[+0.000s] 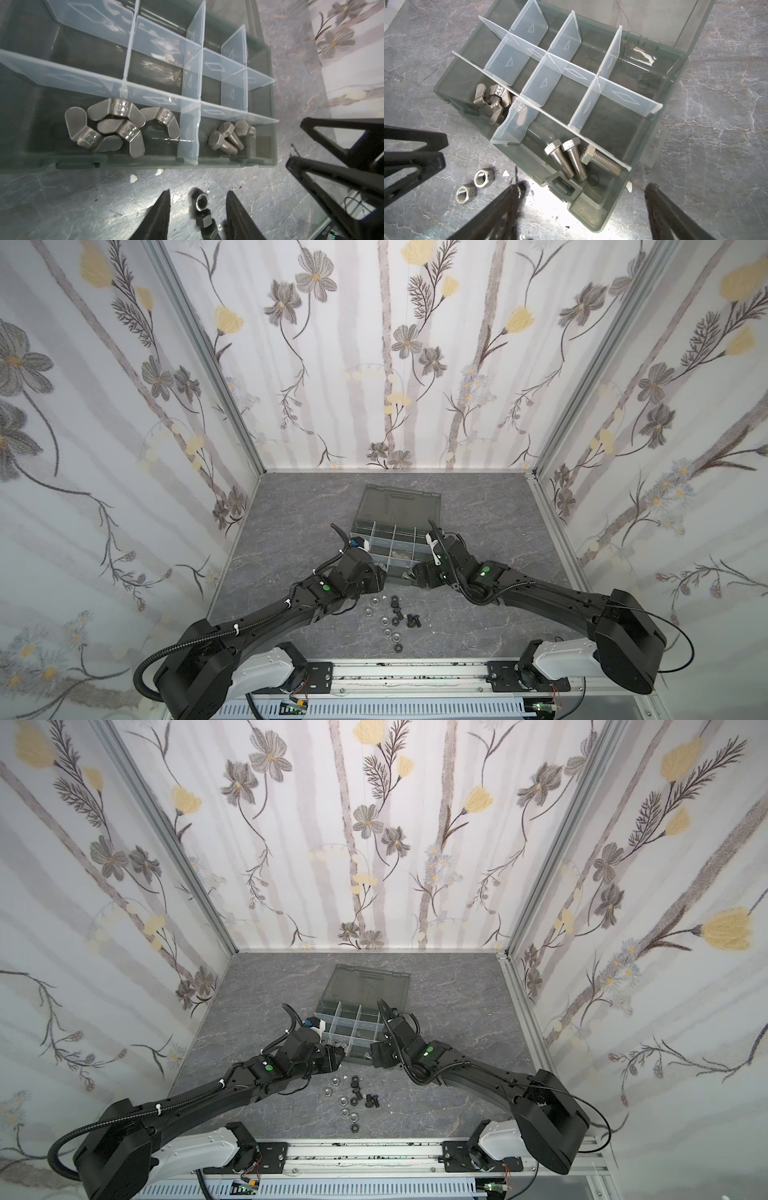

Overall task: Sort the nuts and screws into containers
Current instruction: 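Lower the left gripper onto a silver hex nut while the right gripper draws back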

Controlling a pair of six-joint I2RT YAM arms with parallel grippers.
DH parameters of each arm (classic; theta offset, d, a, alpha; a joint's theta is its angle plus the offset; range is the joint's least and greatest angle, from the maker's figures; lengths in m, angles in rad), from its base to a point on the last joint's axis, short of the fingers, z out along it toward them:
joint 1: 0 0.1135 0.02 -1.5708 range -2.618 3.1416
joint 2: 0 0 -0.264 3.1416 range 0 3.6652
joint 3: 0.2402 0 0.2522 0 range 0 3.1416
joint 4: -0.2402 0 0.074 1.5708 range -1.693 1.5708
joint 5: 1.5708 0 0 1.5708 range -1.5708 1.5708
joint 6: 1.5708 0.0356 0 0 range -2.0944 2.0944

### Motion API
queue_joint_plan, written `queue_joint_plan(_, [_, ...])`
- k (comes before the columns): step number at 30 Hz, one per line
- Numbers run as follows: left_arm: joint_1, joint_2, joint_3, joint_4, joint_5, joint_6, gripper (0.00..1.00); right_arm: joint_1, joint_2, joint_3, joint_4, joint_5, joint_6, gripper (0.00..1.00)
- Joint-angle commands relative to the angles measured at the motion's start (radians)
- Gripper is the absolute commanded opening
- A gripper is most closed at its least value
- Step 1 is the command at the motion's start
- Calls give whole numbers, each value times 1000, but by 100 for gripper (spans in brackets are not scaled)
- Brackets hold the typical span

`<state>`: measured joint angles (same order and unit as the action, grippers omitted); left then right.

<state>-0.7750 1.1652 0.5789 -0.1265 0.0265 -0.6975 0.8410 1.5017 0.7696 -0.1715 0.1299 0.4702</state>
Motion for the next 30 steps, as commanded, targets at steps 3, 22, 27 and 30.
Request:
queue_joint_plan(3, [-46,33,16,-74,-30,35,46,-1,-28,-41,30,5,16,94])
queue_joint_plan(22, [-162,211,72,-206,-169,81,45,-43,-74,-72,19,14,17,94])
queue_joint_plan(27, [-177,261,100,-237,-185,104,45,-46,-72,-80,18,13,18,94])
queue_joint_plan(30, [-186,288,115,-255,-200,110,44,-49,-74,-83,18,13,18,94])
